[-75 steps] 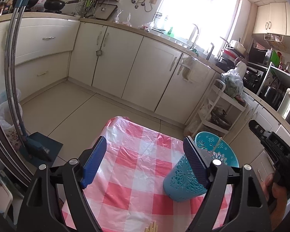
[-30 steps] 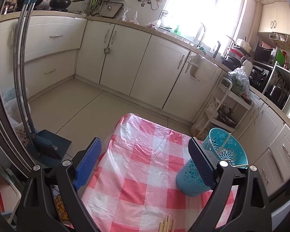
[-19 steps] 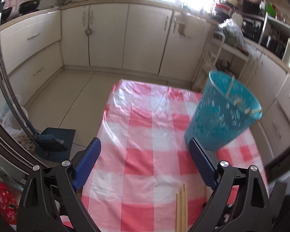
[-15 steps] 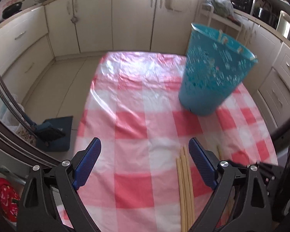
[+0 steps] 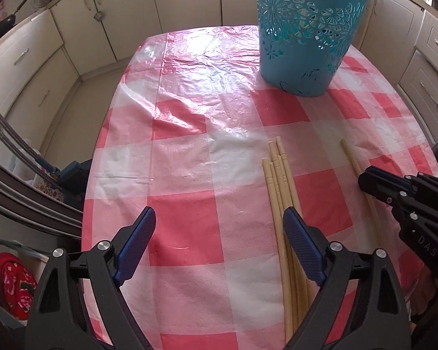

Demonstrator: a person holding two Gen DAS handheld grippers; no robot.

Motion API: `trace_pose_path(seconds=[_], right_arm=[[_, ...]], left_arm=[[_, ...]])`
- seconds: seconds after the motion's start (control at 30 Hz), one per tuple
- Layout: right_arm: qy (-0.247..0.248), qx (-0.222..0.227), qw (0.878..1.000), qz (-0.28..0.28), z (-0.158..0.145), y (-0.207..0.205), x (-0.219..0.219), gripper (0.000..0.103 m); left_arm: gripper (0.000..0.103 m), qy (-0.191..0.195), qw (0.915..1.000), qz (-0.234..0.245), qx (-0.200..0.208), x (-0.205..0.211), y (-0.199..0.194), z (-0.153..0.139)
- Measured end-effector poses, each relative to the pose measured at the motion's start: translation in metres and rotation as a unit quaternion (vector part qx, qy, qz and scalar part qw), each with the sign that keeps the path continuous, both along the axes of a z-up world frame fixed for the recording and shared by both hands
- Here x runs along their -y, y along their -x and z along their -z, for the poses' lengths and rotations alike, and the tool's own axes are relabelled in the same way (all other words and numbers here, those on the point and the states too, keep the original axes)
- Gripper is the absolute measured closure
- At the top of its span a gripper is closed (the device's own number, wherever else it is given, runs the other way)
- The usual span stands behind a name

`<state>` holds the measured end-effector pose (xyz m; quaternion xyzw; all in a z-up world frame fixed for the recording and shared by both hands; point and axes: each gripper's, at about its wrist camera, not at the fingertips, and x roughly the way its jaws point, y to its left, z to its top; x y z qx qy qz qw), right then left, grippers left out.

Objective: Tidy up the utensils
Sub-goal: 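Lower the left gripper onto a wooden chopstick and close it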

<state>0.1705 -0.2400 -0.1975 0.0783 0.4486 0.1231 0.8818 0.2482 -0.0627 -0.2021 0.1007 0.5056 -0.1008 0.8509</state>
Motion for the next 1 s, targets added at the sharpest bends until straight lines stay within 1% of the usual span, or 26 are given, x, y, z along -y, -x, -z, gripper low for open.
trace_pose_path(seconds=[0.2, 0.27, 0.33, 0.43, 0.47, 0.53, 0.6, 0.63, 0.7, 0.73, 0.77, 0.83, 0.87, 0.9, 1.0], right_arm=[[0.0, 0.001, 1.0, 0.0, 0.0, 0.0, 0.0, 0.091], [-0.001, 0.002, 1.0, 0.001, 0.0, 0.0, 0.001, 0.091], [-0.001, 0.003, 1.0, 0.003, 0.0, 0.0, 0.0, 0.091], [-0.004, 0.005, 1.0, 0.002, 0.0, -0.001, 0.0, 0.088], [-0.005, 0.006, 1.0, 0.001, 0.0, -0.001, -0.001, 0.086], [-0.006, 0.01, 1.0, -0.002, 0.0, -0.001, -0.003, 0.078], [0.0, 0.013, 1.0, -0.005, -0.001, -0.002, -0.006, 0.072], [0.007, 0.015, 1.0, -0.006, -0.001, -0.003, -0.008, 0.071], [0.013, 0.015, 1.0, -0.006, -0.001, -0.005, -0.009, 0.071], [0.015, 0.015, 1.0, -0.006, -0.002, -0.005, -0.01, 0.071], [0.024, 0.016, 1.0, -0.007, -0.002, -0.006, -0.011, 0.073], [0.047, 0.018, 0.999, -0.005, -0.002, -0.008, -0.011, 0.09], [0.047, 0.016, 0.999, -0.002, -0.001, -0.009, -0.009, 0.094], [0.041, 0.013, 0.999, 0.0, -0.001, -0.01, -0.007, 0.095], [0.034, 0.01, 0.999, 0.006, 0.0, -0.013, -0.003, 0.096]], left_arm=[[0.019, -0.02, 0.9998, 0.002, 0.0, 0.002, -0.003, 0.004], [0.02, -0.012, 0.9999, -0.001, -0.001, 0.001, -0.004, 0.004], [0.023, -0.008, 1.0, 0.0, -0.001, 0.001, -0.006, 0.004], [0.035, 0.008, 0.9999, 0.007, -0.001, 0.002, -0.008, 0.004], [0.042, 0.015, 0.9998, 0.01, -0.002, 0.003, -0.008, 0.004], [0.049, 0.018, 0.9997, 0.015, 0.002, 0.006, -0.009, 0.003], [0.067, 0.025, 0.9994, 0.022, 0.002, 0.011, -0.009, 0.002], [0.072, 0.027, 0.9993, 0.025, 0.001, 0.014, -0.01, 0.002], [0.09, 0.034, 0.999, 0.03, 0.0, 0.018, -0.011, 0.002], [0.095, 0.044, 0.9985, 0.033, -0.004, 0.019, -0.011, 0.002], [0.097, 0.055, 0.9979, 0.031, -0.009, 0.018, -0.012, 0.002], [0.098, 0.068, 0.9971, 0.03, -0.013, 0.017, -0.014, 0.002], [0.098, 0.074, 0.9967, 0.028, -0.015, 0.015, -0.015, 0.002], [0.098, 0.08, 0.9963, 0.026, -0.017, 0.013, -0.016, 0.002], [0.097, 0.085, 0.9958, 0.027, -0.021, 0.011, -0.018, 0.003]])
